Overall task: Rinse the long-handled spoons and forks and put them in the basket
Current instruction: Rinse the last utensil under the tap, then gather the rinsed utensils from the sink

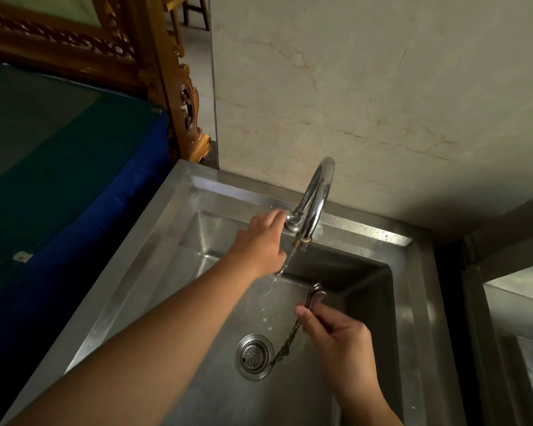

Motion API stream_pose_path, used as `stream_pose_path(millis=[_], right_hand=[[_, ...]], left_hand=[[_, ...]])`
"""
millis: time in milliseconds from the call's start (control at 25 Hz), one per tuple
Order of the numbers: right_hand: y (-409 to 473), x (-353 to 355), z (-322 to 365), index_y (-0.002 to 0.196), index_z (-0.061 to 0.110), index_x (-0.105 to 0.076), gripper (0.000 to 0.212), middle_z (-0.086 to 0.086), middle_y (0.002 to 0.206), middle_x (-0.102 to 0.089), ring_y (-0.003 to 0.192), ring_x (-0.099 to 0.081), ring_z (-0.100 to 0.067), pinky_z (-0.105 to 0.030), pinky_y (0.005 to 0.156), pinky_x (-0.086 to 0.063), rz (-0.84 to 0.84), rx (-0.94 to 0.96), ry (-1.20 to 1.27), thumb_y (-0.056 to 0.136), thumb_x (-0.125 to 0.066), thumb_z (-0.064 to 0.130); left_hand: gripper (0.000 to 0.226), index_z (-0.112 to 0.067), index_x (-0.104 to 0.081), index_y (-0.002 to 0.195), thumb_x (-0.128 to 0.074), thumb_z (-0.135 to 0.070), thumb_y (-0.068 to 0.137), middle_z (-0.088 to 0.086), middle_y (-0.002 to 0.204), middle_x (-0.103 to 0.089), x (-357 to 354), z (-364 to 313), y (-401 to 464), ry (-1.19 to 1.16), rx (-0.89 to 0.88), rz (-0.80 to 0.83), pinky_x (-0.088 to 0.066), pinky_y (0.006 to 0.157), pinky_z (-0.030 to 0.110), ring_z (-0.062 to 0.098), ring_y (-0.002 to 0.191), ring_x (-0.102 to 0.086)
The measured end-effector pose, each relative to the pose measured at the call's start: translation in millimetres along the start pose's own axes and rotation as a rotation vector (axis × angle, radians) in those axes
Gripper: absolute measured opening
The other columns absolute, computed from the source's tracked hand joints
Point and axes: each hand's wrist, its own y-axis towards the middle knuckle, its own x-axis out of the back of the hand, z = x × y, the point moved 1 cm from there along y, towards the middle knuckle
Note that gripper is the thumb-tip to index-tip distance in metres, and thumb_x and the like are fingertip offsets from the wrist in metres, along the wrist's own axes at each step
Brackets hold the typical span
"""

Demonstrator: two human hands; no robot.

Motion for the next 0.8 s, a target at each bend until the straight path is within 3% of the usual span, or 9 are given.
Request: stream_pose_path(millis=[80,200,400,480,600,680,800], right_hand=[[-13,9,-2,0.08,0.031,-0.084,0.002,0.009,0.053,-0.064,0.051,-0.052,0.004,-0.017,0.054,-0.043,-0.031,0.019,-0.007,0.081,-0.083,0.03],[-23,23,-8,0.086,0.026,-0.086,0.006,0.018,0.058,-0.068,0.052,-0.057,0.008,-0.006,0.056,-0.042,-0.064,0.036,0.002,0.08,-0.085,0.025],[-28,52,-10,0.092,0.021,-0.086,0.01,0.02,0.079,-0.08,0.073,-0.07,0.01,-0.009,0.067,-0.05,-0.099,0.05,0.107,0.083,-0.083,0.021],[-33,66,-9,0.097,0.022,-0.085,0.013,0.02,0.085,-0.081,0.078,-0.071,0.01,-0.009,0.07,-0.051,-0.103,0.074,0.103,0.085,-0.081,0.023],[-43,86,-10,0.096,0.021,-0.084,0.009,0.022,0.083,-0.078,0.075,-0.064,0.018,-0.006,0.069,-0.046,-0.093,0.138,0.081,0.088,-0.08,0.023],[-51,99,-9,0.095,0.022,-0.083,0.008,0.019,0.08,-0.078,0.073,-0.06,0.019,-0.01,0.068,-0.047,-0.063,0.161,0.095,0.09,-0.078,0.023],[-63,118,-5,0.084,0.027,-0.079,0.01,0.023,0.064,-0.068,0.061,-0.053,0.012,-0.015,0.061,-0.044,-0.003,0.205,0.115,0.092,-0.075,0.024]], left_hand=[[0.091,-0.021,-0.008,0.167,-0.064,-0.026,0.096,-0.002,0.177,-0.007,0,-6,8,0.129,-0.012,0.067,-0.034,0.121,0.059,0.031,0.161,-0.011],[0.091,-0.023,-0.016,0.166,-0.07,-0.025,0.092,0.002,0.173,-0.02,-7,-8,7,0.06,0.042,0.036,-0.037,0.119,0.052,0.033,0.152,-0.031],[0.083,-0.019,-0.031,0.163,-0.068,-0.029,0.09,0.006,0.176,-0.017,-34,-5,5,0.163,0.033,0.029,-0.041,0.117,0.047,0.034,0.145,-0.046],[0.09,-0.023,-0.022,0.166,-0.068,-0.032,0.089,0.013,0.173,-0.025,-42,-6,4,0.214,0.083,0.086,-0.047,0.111,0.048,0.04,0.137,-0.054],[0.095,-0.025,-0.014,0.167,-0.07,-0.034,0.091,0.012,0.175,-0.02,-38,-14,2,0.161,0.146,0.111,-0.044,0.115,0.05,0.041,0.148,-0.043],[0.078,-0.018,-0.033,0.163,-0.069,-0.03,0.094,0.009,0.175,-0.022,-34,-26,-10,0.077,0.137,0.098,-0.038,0.121,0.045,0.034,0.153,-0.036],[0.043,-0.013,-0.063,0.139,-0.07,-0.019,0.097,0.011,0.149,-0.058,-36,-60,-60,-0.141,0.117,0.081,-0.04,0.114,0.036,0.027,0.138,-0.055]])
